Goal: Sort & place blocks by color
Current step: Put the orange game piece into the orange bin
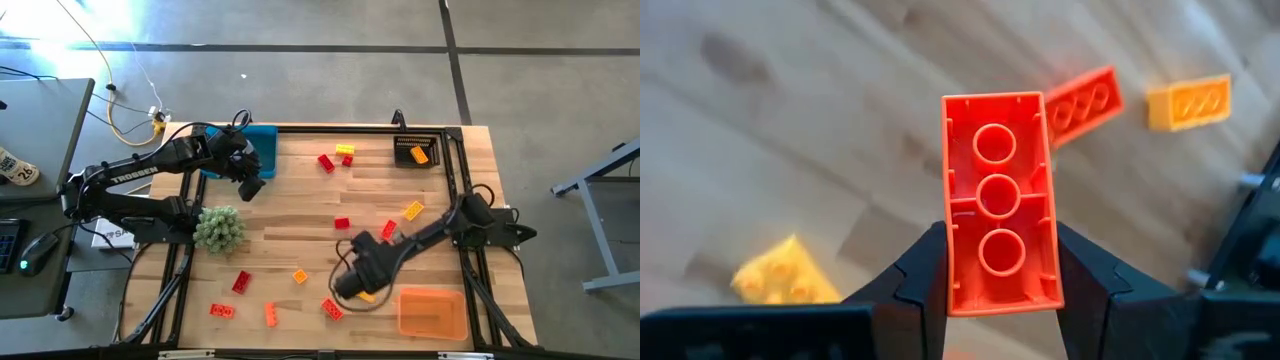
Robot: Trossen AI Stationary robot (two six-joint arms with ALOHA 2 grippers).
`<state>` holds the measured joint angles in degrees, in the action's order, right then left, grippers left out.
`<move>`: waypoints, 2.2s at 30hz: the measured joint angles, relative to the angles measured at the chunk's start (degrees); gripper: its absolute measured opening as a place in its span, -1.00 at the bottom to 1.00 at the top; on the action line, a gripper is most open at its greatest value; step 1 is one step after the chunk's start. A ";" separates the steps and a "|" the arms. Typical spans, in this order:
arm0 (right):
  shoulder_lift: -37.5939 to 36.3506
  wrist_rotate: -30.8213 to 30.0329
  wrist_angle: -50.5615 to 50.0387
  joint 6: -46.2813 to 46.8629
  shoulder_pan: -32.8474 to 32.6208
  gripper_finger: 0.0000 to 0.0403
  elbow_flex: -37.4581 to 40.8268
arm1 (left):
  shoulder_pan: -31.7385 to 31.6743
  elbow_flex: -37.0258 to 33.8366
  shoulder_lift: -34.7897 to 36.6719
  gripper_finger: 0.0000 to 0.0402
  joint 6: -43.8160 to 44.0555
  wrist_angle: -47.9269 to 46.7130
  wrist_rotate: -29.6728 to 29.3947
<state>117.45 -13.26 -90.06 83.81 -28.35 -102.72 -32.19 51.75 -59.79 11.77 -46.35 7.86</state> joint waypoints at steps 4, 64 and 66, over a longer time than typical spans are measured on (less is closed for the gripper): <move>0.00 0.78 0.04 4.01 -4.44 -0.44 0.04 | 0.00 0.00 0.01 0.07 0.68 -0.02 0.09; -5.98 9.41 4.64 13.65 -36.56 -0.15 14.29 | 43.32 -0.02 -6.14 0.07 56.99 7.05 -5.28; -6.90 8.85 4.28 13.64 -36.56 -0.14 14.29 | 44.76 -0.04 -7.16 0.07 59.26 6.12 -5.29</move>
<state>110.55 -4.41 -85.77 97.45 -64.90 -88.42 12.57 51.70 -66.95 71.03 -40.23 2.57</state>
